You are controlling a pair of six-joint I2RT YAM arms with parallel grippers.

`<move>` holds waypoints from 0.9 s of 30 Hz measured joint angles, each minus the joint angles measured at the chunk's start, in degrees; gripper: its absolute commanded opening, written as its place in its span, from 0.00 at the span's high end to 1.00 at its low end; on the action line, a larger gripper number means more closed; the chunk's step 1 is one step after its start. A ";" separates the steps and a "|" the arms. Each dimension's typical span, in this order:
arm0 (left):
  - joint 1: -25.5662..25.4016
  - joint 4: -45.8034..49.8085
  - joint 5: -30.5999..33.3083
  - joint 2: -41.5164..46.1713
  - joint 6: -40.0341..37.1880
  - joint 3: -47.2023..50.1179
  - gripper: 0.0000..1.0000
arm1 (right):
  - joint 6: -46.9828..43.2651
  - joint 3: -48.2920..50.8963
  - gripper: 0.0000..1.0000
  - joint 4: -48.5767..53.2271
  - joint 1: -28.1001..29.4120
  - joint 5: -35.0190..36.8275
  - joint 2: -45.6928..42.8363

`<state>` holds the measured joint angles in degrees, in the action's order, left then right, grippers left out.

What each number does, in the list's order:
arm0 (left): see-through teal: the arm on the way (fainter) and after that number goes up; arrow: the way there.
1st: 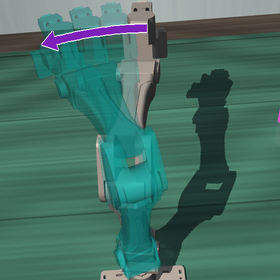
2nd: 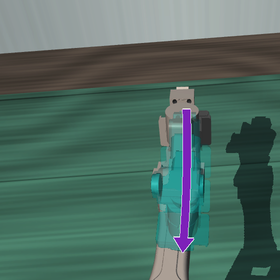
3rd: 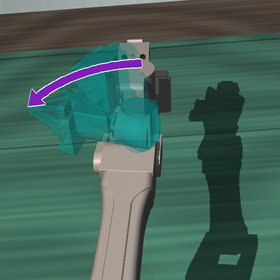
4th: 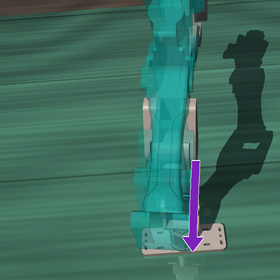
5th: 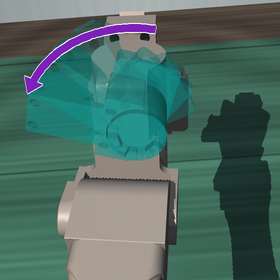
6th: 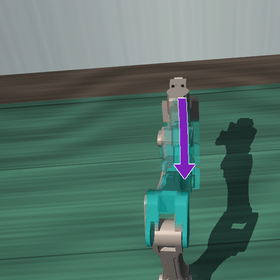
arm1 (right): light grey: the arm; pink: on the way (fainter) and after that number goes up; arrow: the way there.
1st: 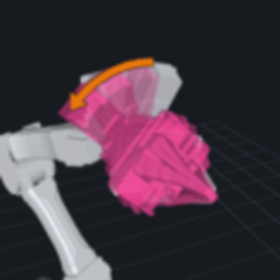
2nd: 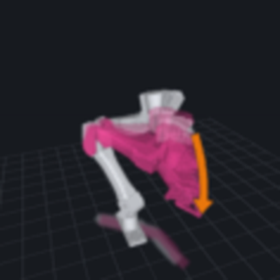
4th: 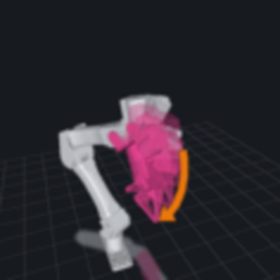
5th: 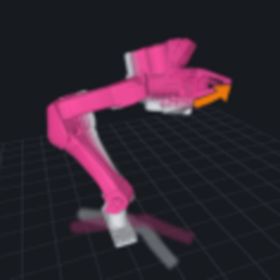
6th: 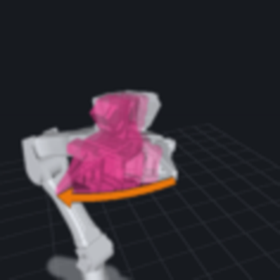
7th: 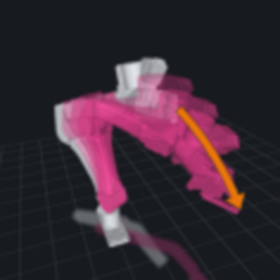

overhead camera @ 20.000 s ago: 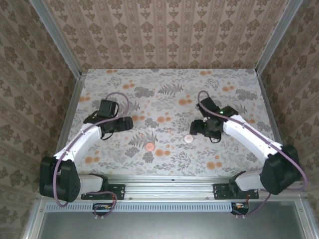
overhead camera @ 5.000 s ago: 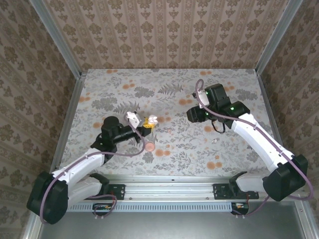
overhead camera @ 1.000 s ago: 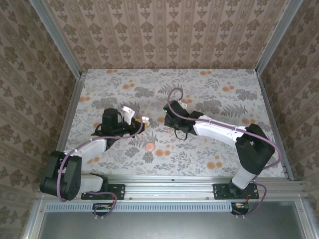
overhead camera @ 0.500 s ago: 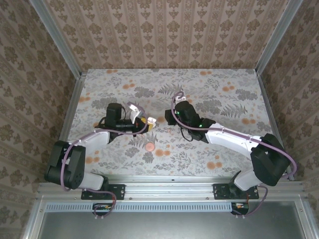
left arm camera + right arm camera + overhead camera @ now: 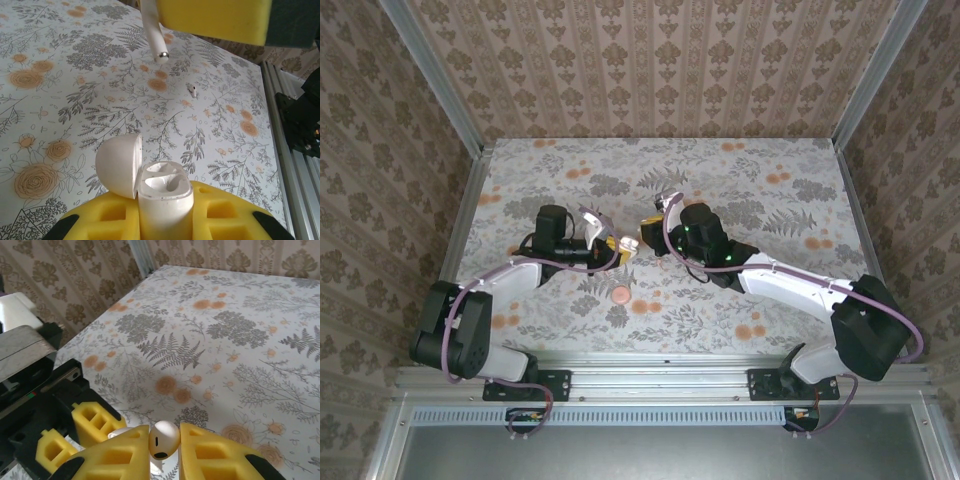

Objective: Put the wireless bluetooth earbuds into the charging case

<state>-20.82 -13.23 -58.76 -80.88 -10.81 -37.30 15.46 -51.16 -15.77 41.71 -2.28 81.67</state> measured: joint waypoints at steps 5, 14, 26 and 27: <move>-0.15 -0.42 -0.07 0.00 0.00 -0.02 0.89 | -3.48 0.02 0.82 -0.66 0.02 -1.75 0.00; -0.17 -0.59 -0.44 0.61 0.02 -0.63 0.89 | -10.88 0.02 0.82 -0.33 0.02 -2.97 0.00; -0.55 -1.60 -0.46 0.87 0.02 -0.63 0.89 | -15.76 0.00 0.82 -0.28 1.51 -4.31 0.00; -0.55 -1.70 -0.46 0.87 0.02 -0.63 0.89 | -15.78 0.02 0.82 -0.26 1.57 -4.28 0.00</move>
<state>-21.37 -14.94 -59.22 -80.01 -10.79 -37.93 -0.32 -51.13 -16.03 43.29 -6.57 81.67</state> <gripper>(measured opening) 0.203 0.182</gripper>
